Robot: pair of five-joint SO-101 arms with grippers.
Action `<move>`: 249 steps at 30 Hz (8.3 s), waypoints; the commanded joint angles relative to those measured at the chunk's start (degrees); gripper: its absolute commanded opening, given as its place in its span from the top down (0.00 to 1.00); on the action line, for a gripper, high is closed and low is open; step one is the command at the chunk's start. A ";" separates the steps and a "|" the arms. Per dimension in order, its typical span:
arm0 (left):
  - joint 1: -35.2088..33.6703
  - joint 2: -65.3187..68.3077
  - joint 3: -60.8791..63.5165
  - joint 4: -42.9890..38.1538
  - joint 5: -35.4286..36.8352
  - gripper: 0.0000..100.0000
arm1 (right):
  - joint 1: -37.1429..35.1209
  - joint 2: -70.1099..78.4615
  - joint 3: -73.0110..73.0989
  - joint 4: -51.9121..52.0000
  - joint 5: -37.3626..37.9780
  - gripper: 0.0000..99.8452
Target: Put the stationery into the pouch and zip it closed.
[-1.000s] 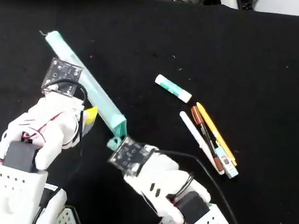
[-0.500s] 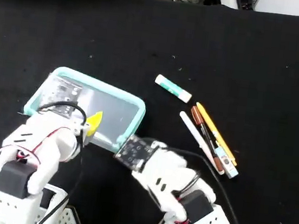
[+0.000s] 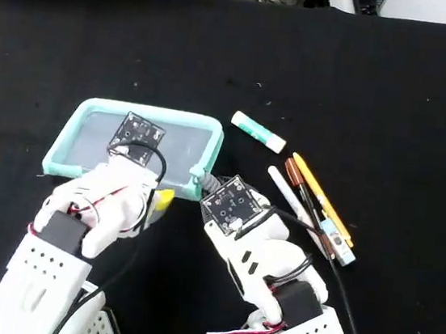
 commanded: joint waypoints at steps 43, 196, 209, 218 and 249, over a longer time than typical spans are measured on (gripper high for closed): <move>-1.36 0.62 1.98 -6.59 9.67 0.68 | 0.88 -0.48 -0.48 -0.26 0.00 0.99; -23.69 -13.63 16.57 -9.49 6.68 0.68 | 1.85 87.16 -53.67 22.07 16.00 0.79; -23.69 -13.71 16.04 -8.97 6.68 0.68 | 2.11 89.19 -44.53 9.67 33.23 0.79; -23.69 -13.71 16.04 -9.32 6.68 0.68 | 2.02 89.10 -42.59 1.41 41.41 0.80; -23.69 -13.71 16.04 -9.41 6.68 0.68 | 8.70 65.45 -22.46 7.82 32.53 0.88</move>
